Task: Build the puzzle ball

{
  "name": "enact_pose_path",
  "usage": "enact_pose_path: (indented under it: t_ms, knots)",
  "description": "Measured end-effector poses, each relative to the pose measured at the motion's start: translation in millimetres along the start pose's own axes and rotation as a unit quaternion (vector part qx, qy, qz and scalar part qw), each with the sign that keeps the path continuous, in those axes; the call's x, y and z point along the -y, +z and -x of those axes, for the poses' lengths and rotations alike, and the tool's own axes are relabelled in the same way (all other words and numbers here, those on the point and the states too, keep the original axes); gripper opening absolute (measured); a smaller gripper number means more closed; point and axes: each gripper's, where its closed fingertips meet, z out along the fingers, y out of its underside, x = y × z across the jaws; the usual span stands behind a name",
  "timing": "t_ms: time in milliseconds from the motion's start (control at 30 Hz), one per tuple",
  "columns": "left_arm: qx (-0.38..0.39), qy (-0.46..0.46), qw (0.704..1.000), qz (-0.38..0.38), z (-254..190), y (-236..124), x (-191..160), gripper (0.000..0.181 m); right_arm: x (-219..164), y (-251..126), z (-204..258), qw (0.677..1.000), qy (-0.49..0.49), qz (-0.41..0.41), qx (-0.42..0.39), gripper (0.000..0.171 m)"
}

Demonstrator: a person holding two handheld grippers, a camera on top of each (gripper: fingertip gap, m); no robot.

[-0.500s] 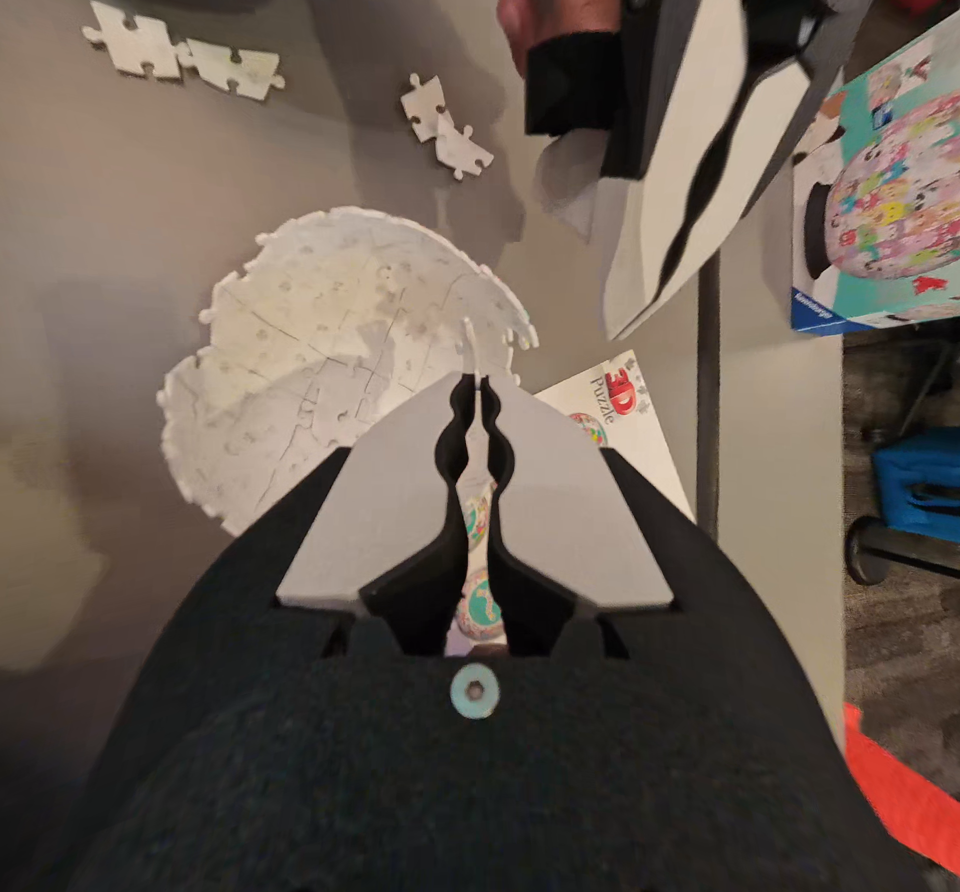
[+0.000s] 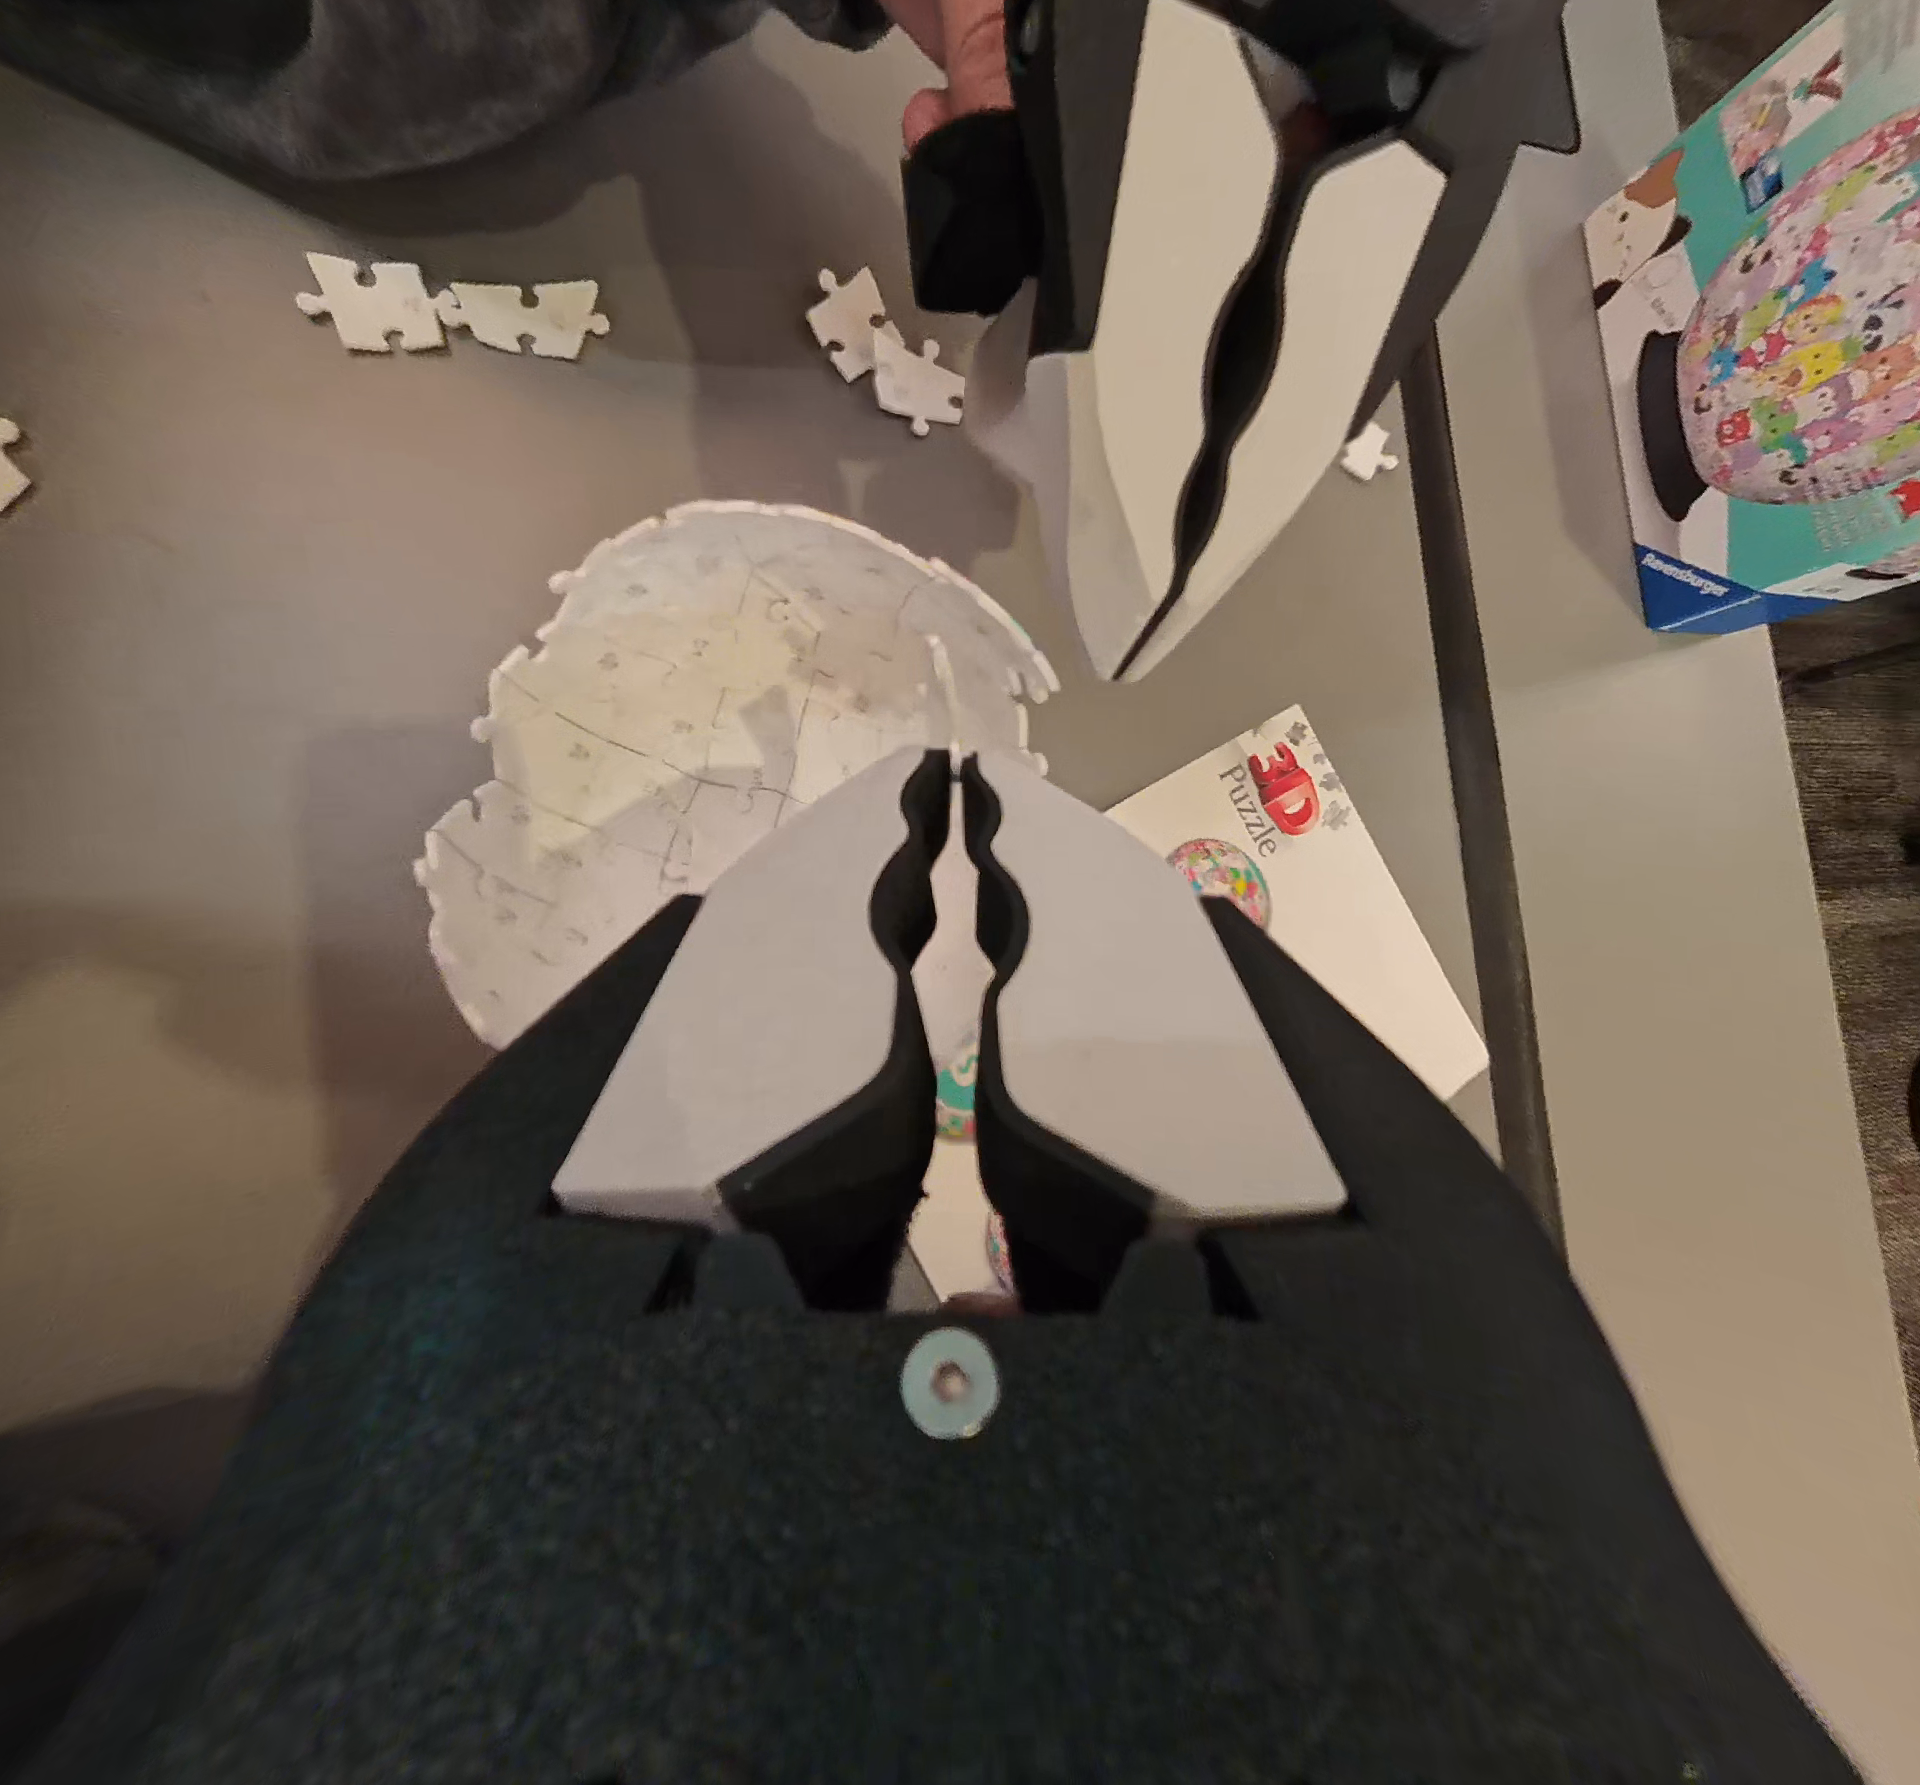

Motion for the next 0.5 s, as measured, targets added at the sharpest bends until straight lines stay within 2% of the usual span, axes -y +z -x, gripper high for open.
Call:
enact_pose_path:
  t_ms: [300,500]
  knots:
    - [-0.002,0.009,1.000,0.014,-4,5,-3,0.000,-4,31,5,0.998,0.020,0.050,0.009,0.002]
    - [0.008,0.005,1.000,0.026,2,-5,-7,0.000,-7,34,4,0.998,0.031,0.057,0.011,0.002]
